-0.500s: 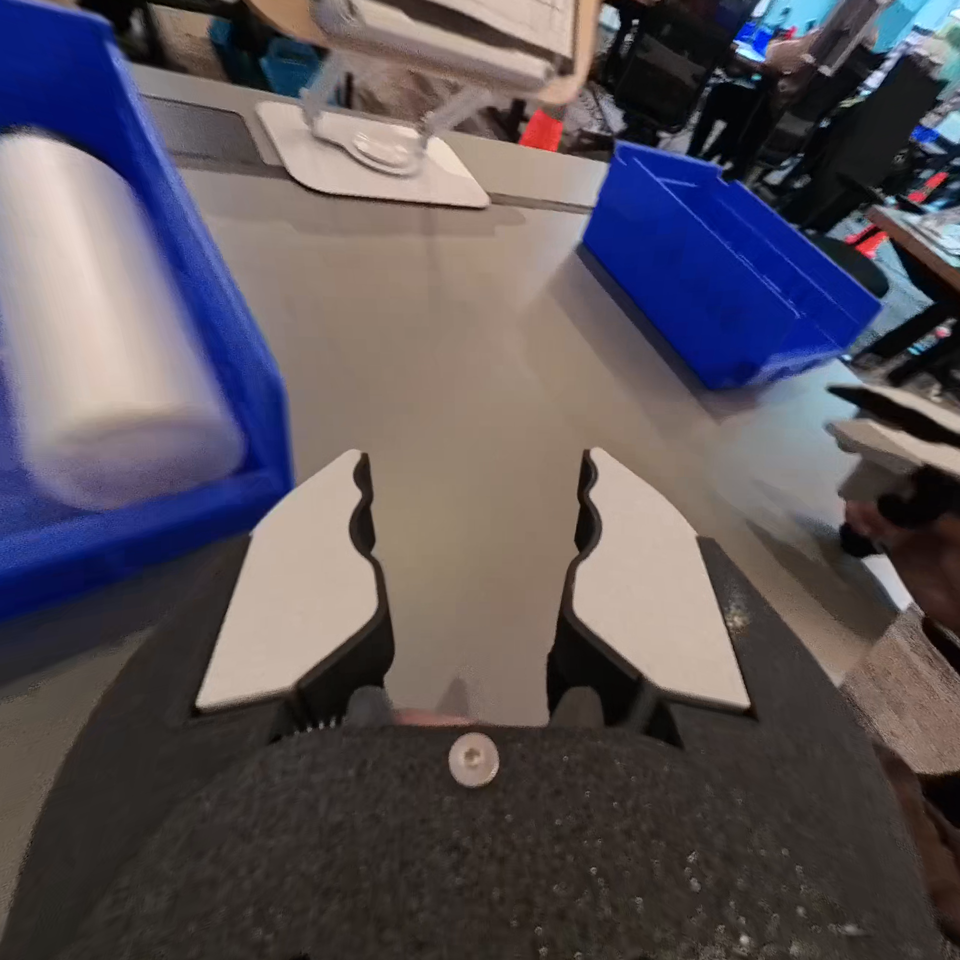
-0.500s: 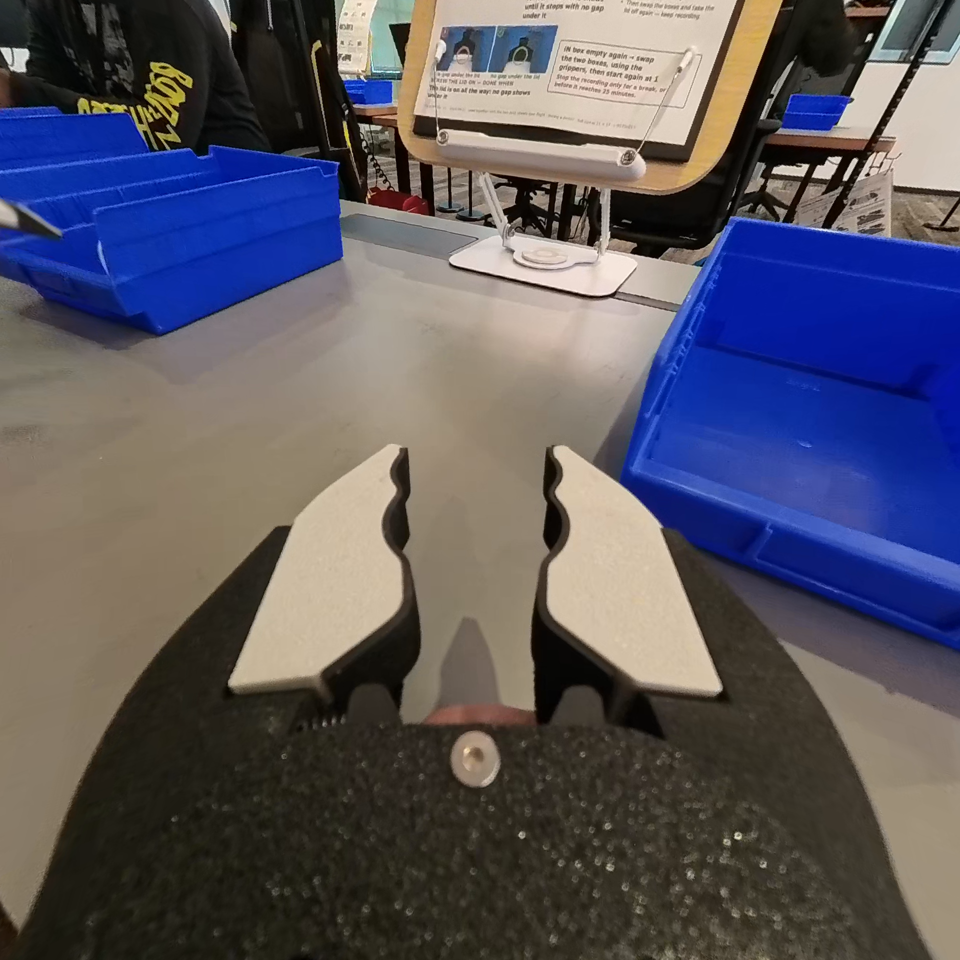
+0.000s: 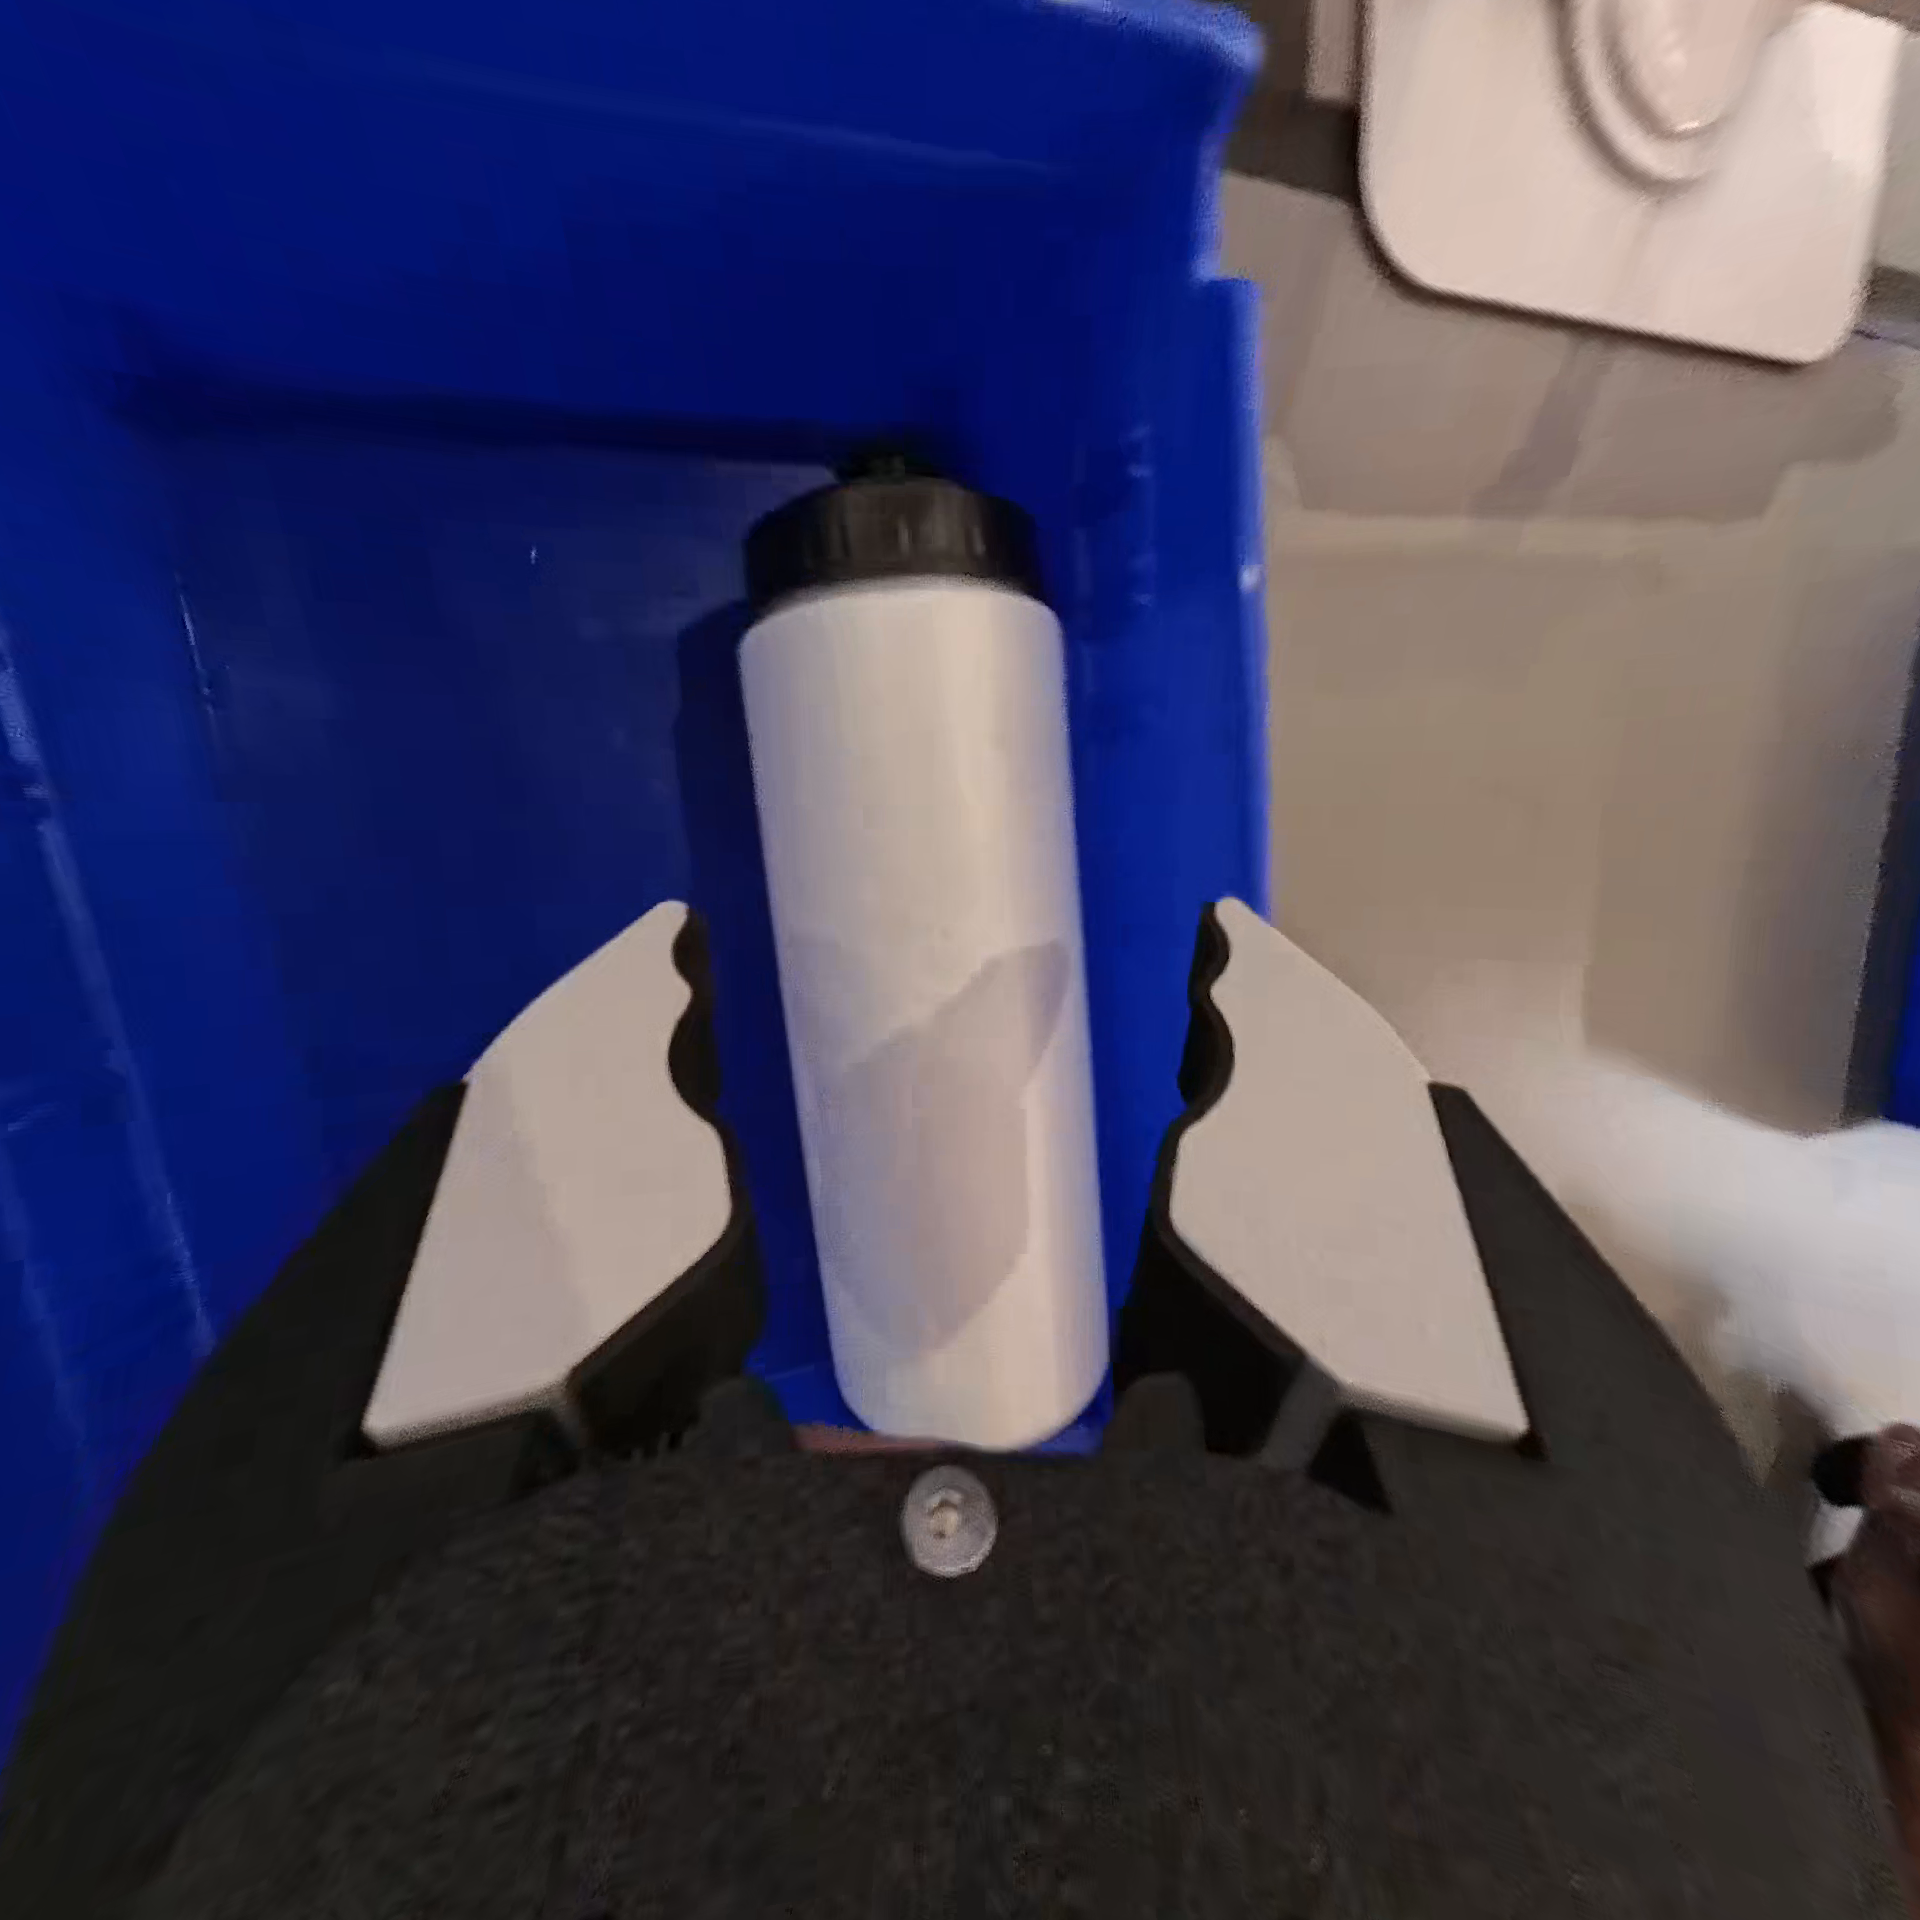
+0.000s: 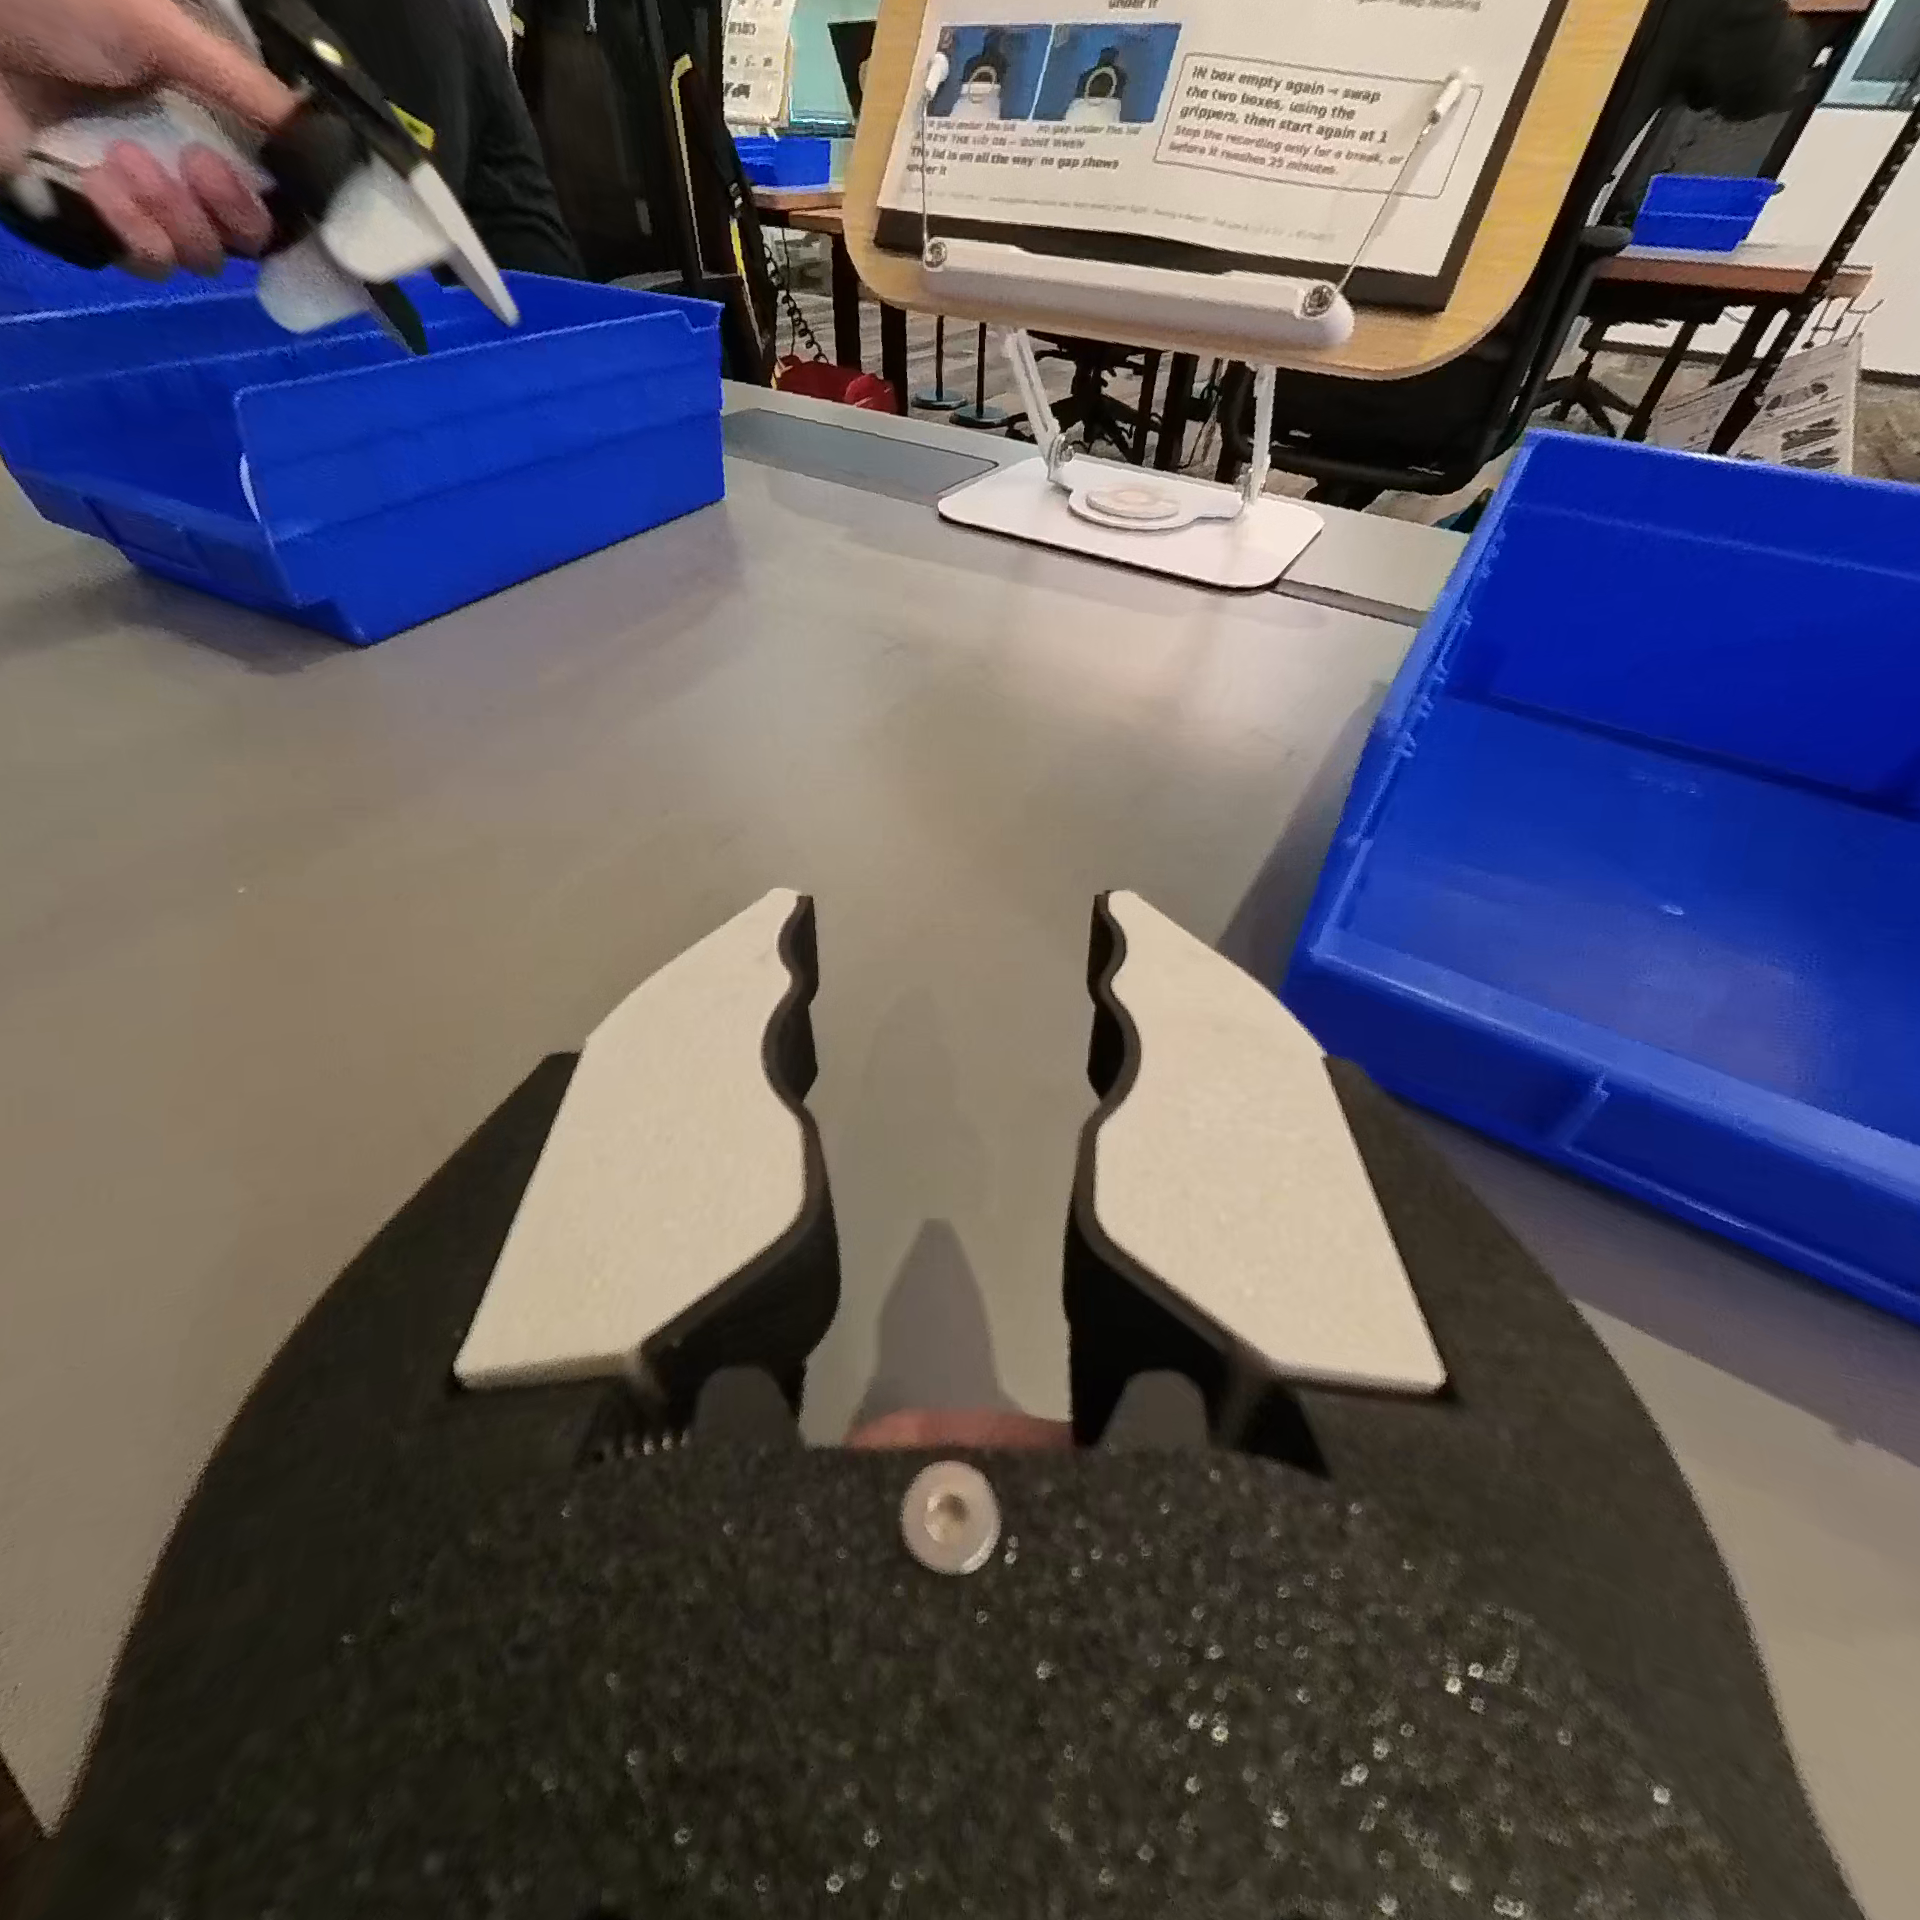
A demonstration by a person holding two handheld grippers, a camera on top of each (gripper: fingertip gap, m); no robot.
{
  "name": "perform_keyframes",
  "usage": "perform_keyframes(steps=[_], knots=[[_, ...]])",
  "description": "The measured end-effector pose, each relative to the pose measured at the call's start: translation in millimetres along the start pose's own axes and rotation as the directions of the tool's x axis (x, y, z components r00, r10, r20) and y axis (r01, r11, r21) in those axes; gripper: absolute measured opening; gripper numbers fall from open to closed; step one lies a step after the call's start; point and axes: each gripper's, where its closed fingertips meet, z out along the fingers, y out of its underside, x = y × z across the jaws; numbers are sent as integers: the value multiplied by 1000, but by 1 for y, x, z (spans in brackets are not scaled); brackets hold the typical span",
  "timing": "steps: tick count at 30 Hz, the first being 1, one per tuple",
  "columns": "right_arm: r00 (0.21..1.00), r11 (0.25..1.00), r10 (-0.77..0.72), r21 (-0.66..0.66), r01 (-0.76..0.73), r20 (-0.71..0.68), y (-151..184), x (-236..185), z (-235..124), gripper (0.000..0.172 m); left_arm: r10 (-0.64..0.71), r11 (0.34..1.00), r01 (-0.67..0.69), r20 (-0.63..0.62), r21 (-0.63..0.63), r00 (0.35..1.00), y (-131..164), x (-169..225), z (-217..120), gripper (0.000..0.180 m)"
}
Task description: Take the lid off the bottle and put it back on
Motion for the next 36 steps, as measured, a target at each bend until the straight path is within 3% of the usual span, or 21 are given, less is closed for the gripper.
perform_keyframes(steps=[3, 8, 11, 13, 19, 23, 27, 32, 36], knots=[[1000, 1000, -11, 0, 11, -2, 0, -1, -2, 50, -24, 998, 29, 87, -63, 996, -8, -19, 22, 88], [1000, 1000, 4, 4, -4, -6, 1, 0, -6, 50, -180, 973, 177, -10, -150, 984, -7, -14, 53, 89], [1000, 1000, 16, 5, -16, -10, 2, 3, -8, 50, -101, 970, 114, 74, -214, 992, 0, -19, 62, 83], [1000, 1000, 21, 6, -21, -12, 2, 4, -9, 50, -2, 954, 45, 143, -298, 990, 12, -26, 66, 90], [1000, 1000, 23, 6, -23, -13, 2, 4, -9, 50, 165, 932, -82, 211, -353, 963, 14, -41, 53, 90], [1000, 1000, 22, 2, -22, -12, 2, 4, -9, 49, 160, 977, -128, 189, -171, 969, -20, -40, 12, 89], [1000, 1000, 18, -9, -18, -9, 3, 3, -7, 49, 161, 963, -192, 169, 187, 972, -70, -14, -72, 88], [1000, 1000, 4, -11, -4, 1, 2, 0, -2, 49, 321, 766, -314, 88, 561, 943, -81, 88, -163, 88], [1000, 1000, -6, -13, 6, 11, 2, -3, 2, 49, 517, 596, -381, 25, 707, 855, -49, 189, -158, 88]])
